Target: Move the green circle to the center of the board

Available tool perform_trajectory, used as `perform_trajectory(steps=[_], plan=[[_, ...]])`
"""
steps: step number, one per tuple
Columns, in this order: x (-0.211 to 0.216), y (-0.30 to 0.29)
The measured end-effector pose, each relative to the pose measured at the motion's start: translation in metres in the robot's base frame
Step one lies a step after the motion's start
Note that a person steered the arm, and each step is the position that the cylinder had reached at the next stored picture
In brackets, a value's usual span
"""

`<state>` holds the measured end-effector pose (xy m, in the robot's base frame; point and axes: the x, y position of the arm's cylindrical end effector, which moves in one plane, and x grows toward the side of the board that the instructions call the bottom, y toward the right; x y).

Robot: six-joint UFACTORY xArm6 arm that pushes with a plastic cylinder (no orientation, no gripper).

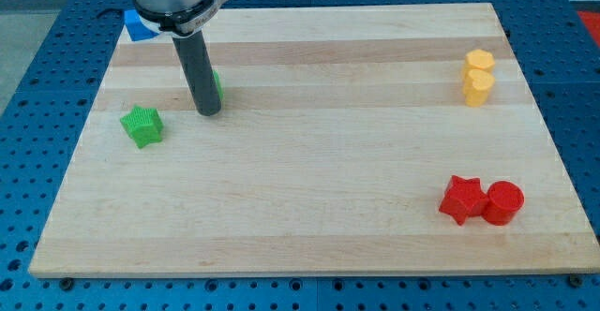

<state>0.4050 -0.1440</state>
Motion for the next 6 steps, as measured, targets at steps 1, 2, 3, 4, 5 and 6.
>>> perform_trajectory(steps=[1, 2, 3, 4, 5, 6], plan=[[0.000, -0.049], [-0.007, -0.082], [-0.039, -0.082], [-0.043, -0.038], [-0.034, 0.034], [-0.022, 0.111]])
